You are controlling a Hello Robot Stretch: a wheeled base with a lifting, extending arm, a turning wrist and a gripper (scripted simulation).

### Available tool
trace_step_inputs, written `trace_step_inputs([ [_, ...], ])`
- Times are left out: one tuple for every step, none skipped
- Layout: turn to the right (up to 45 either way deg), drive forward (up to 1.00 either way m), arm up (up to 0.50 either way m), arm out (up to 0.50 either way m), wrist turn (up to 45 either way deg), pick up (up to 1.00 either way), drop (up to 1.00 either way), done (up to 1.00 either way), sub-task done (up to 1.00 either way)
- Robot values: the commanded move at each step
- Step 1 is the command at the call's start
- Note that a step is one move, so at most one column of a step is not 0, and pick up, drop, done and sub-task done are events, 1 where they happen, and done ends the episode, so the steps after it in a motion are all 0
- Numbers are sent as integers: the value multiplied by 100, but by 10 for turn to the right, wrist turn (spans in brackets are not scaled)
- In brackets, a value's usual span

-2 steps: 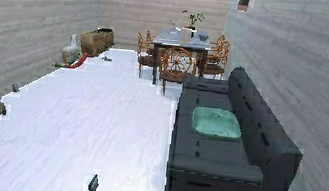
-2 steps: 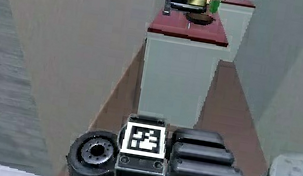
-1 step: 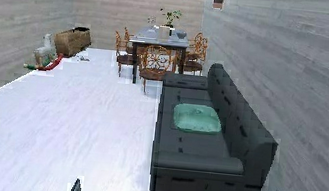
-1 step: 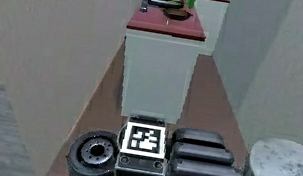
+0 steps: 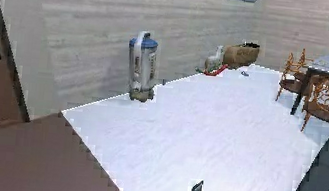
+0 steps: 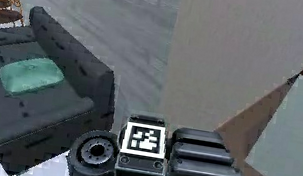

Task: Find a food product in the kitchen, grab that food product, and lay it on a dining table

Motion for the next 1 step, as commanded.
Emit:
trace_step_inputs([
  [450,0,0,0,0,0,0,0,0],
])
